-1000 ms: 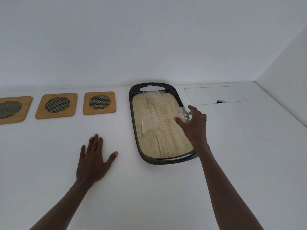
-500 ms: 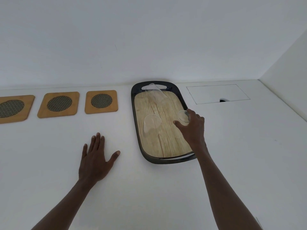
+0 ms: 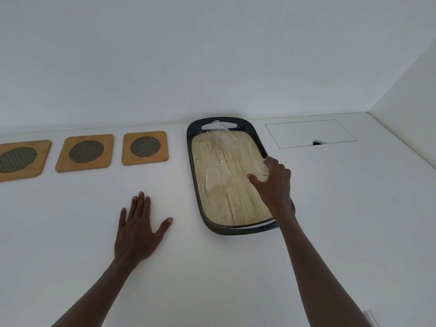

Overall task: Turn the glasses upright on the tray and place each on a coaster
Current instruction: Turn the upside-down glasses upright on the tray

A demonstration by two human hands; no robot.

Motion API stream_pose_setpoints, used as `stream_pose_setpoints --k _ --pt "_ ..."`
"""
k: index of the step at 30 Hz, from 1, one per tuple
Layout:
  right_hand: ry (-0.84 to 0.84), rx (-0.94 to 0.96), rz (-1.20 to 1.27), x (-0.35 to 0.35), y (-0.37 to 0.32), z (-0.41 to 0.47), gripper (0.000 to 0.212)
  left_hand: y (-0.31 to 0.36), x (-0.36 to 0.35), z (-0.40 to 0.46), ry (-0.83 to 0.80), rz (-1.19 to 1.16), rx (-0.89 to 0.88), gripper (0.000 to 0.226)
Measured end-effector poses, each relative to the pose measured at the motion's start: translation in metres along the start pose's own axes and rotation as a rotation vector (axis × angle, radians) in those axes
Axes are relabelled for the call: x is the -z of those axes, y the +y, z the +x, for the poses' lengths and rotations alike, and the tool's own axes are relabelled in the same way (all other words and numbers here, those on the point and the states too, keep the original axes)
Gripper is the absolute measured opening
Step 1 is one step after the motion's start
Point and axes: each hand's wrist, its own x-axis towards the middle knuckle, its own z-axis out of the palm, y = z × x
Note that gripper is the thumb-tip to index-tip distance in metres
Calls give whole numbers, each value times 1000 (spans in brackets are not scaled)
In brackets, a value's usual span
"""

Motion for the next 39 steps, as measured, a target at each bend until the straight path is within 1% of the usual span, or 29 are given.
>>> stream_pose_setpoints --k 4,6,8,11,13,15,19,24,25,27,28,32,36,39 --pt "-48 -2 -15 4 -3 2 91 -3 -1 1 -29 -5 -2 106" --pt "-27 5 -23 10 -9 6 94 -4 -2 3 -39 -13 -3 105" --pt "42 27 -6 17 -19 12 87 -4 -2 8 -46 -32 -9 104" --pt "156 104 38 26 -40 27 66 -3 -1 22 -54 -59 -18 102" --pt "163 150 55 29 -56 41 54 -3 1 33 -54 -70 -15 101" --pt "96 180 34 28 -73 58 46 -3 1 42 -51 -66 -11 100" --pt "-102 185 -111 19 -98 94 37 -3 -1 57 -33 -20 -5 100" --pt "-242 162 -253 -4 -115 121 20 -4 -3 69 -13 18 0 102" --pt "-259 151 -267 -10 -116 124 22 -4 -3 69 -11 25 1 103" --pt "-289 136 -281 -23 -116 129 36 -4 -4 69 -9 35 3 103" --pt "-305 122 -288 -30 -117 132 38 -4 -4 69 -6 36 4 103" --pt "-356 101 -357 -50 -111 139 28 -4 -4 69 -2 27 6 103" --pt "-373 73 -371 -65 -105 141 44 -2 -4 69 -3 25 6 104" --pt "-389 13 -338 -74 -101 140 49 -2 -2 69 -5 22 9 105"
